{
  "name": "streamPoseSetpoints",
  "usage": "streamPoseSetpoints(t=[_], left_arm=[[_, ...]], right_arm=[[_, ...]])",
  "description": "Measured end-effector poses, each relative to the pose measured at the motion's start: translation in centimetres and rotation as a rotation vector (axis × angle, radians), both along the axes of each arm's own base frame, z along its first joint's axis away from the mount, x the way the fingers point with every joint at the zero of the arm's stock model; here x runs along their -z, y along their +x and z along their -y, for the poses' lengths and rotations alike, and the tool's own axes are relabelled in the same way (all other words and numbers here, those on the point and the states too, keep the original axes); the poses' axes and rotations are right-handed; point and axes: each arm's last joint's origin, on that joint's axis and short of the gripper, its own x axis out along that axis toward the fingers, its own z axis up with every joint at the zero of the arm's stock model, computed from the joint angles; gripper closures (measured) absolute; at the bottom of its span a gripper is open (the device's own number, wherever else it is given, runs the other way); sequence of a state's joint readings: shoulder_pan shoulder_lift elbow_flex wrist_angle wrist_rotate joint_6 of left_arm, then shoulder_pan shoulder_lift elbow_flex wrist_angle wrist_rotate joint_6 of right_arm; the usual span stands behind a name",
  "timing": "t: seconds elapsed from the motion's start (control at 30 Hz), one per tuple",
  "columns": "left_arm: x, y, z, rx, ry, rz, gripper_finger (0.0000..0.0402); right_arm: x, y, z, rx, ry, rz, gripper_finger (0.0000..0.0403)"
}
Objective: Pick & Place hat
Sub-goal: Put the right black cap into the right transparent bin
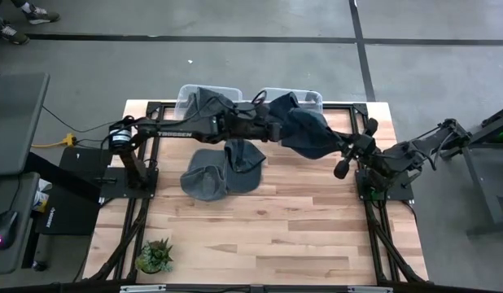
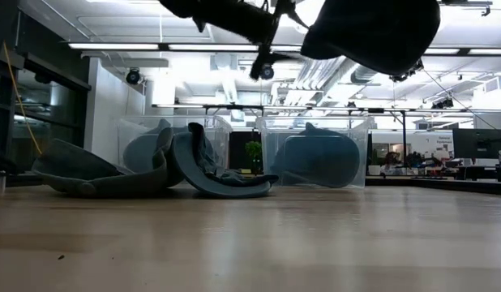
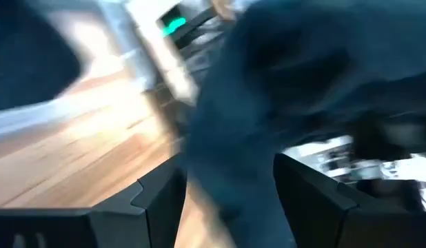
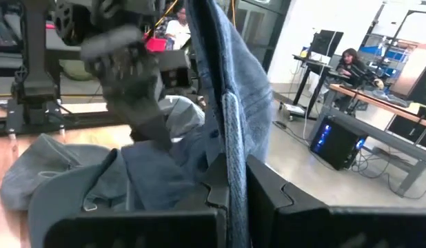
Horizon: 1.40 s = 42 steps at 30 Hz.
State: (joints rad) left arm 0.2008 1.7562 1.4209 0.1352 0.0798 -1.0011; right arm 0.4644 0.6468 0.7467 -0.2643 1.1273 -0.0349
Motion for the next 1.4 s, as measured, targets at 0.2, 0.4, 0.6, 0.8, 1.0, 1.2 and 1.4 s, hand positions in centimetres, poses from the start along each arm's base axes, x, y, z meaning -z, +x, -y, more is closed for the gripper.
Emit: streamPoseSetpoints(t=[0.2, 0.4, 0.6, 0.8, 1.0, 1.2, 1.4], left_arm=[[0.25, 0.36, 0.38, 0.064, -0.038, 0.016, 0.0188], [0.07, 0.38, 0.66, 0.069, -0.039, 0.024, 0.0190], [-0.03, 0.39, 0.66, 0.067, -0.052, 0.033, 0.0258], [-0.09, 0.40, 0.66, 0.074, -0.032, 0.038, 0.0386], [-0.09, 0.39, 0.61, 0.077, -0.018, 0.037, 0.0394], [-0.08, 0.39, 0.61, 0.079, -0.007, 0.036, 0.0396], [-0.08, 0.38, 0.59, 0.074, 0.004, 0.034, 0.0397]], right_arm=[[-0.06, -0.01, 0.01, 0.007, 0.002, 0.007, 0.0389], [-0.44, -0.01, 0.06, 0.031, -0.017, 0.021, 0.0389], [-0.71, 0.02, 0.03, 0.022, -0.024, 0.031, 0.0389], [-0.72, 0.02, 0.02, 0.022, -0.023, 0.033, 0.0389], [-0.73, 0.03, 0.01, 0.017, -0.020, 0.036, 0.0376], [-0.73, 0.04, 0.01, 0.016, 0.008, 0.058, 0.0303], [-0.86, -0.22, 0.13, 0.018, 0.081, 0.122, 0.0259]])
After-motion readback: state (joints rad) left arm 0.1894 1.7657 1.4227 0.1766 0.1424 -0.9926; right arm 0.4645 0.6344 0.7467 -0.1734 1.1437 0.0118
